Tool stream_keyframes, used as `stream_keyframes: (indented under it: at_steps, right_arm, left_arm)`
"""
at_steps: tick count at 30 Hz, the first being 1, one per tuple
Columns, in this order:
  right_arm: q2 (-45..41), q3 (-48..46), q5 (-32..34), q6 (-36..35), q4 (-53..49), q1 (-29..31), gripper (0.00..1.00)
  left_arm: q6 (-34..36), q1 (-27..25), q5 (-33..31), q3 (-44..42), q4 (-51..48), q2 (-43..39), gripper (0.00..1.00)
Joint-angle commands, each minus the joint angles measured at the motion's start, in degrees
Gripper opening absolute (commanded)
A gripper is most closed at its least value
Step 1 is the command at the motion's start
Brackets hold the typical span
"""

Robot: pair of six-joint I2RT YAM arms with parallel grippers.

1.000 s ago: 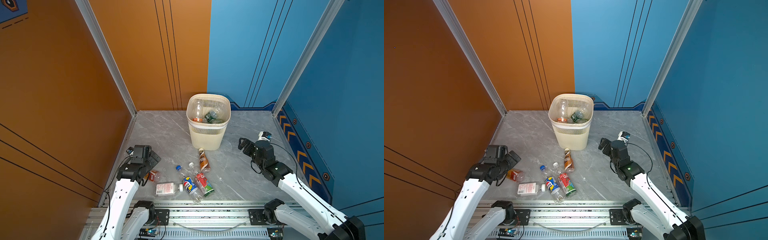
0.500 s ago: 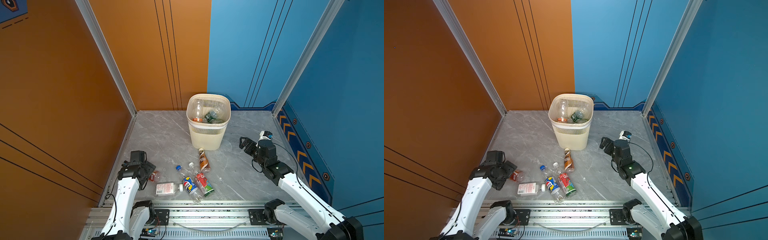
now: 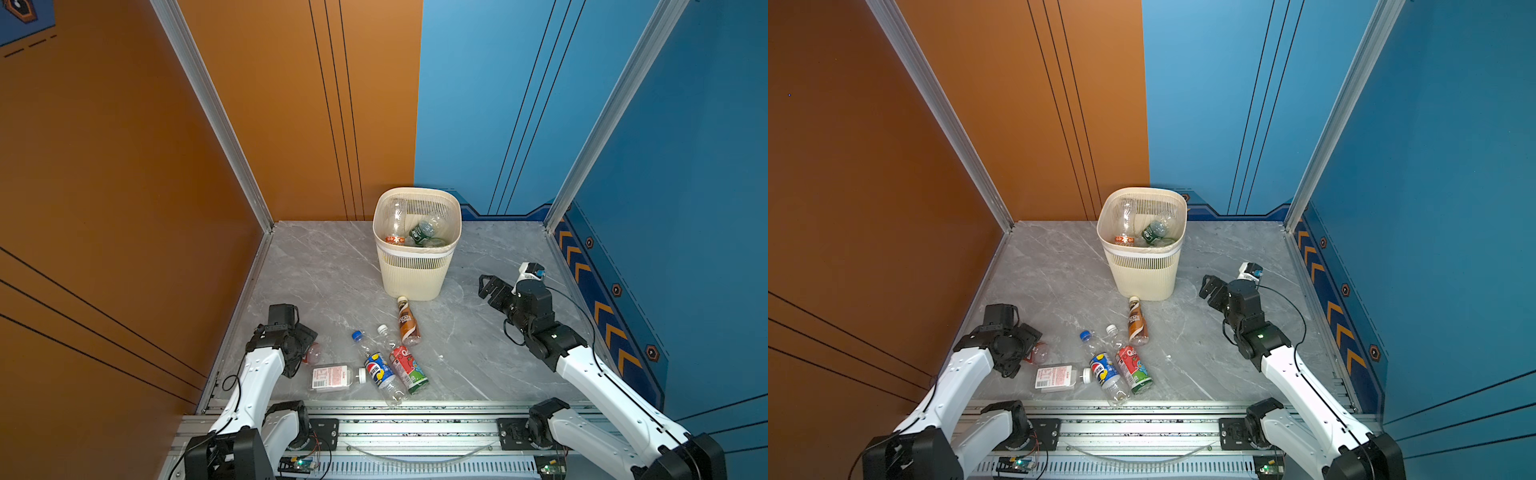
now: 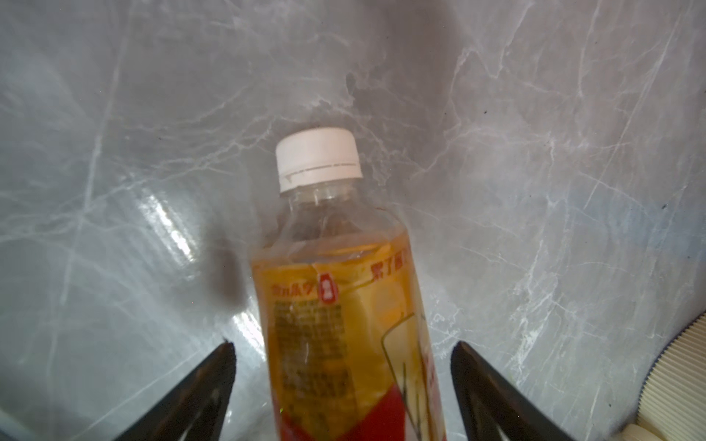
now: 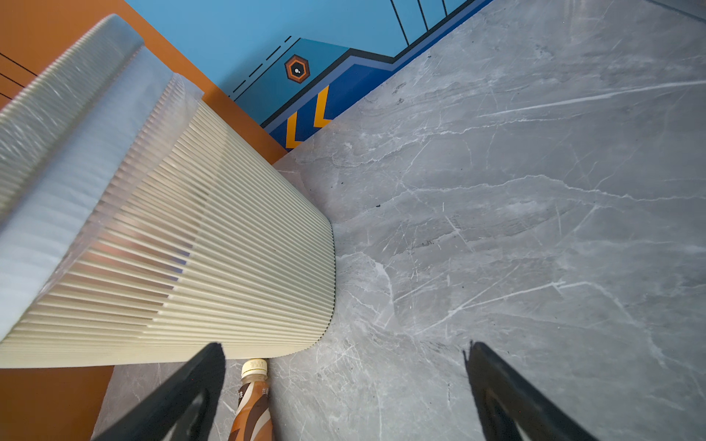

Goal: Put the plastic bottles in the bin
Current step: 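Reach the left gripper to the yellow-label tea bottle while right draws back, then close the left gripper on the tea bottle and lift it over the basket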

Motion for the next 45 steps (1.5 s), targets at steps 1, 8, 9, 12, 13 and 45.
stream_keyframes:
  at_steps: [1, 8, 9, 12, 13, 45]
  right_arm:
    - [-1.33, -0.59, 0.29, 0.48, -0.48, -0.47, 1.0]
    - [-1.82, -0.6, 1.01, 0.56, -1.04, -0.72, 1.0]
    - [-1.83, -0.61, 0.94, 0.57, -1.04, -0.74, 1.0]
    - [-1.7, -0.55, 0.89, 0.67, -1.14, -0.69, 1.0]
    - [-1.64, -0.43, 0.92, 0.6, -1.15, -0.74, 1.0]
    - [-5.24, 0.62, 1.46, 2.07, -6.37, -1.0, 1.0]
  left_arm:
    - [-1.94, 0.49, 2.15, -1.34, 5.53, 0.99, 0.87]
    - [-4.51, 0.48, 4.33, -3.14, 11.21, 2.3, 0.64]
    - [-4.83, 0.48, 4.78, -3.56, 11.85, 2.18, 0.61]
    - [-5.63, 0.55, 5.35, -4.24, 13.29, 1.24, 0.53]
    - [-5.74, 0.56, 5.49, -4.17, 13.35, 0.73, 0.52]
    - [30.94, -31.17, 2.41, 54.04, 25.99, 21.5, 0.56]
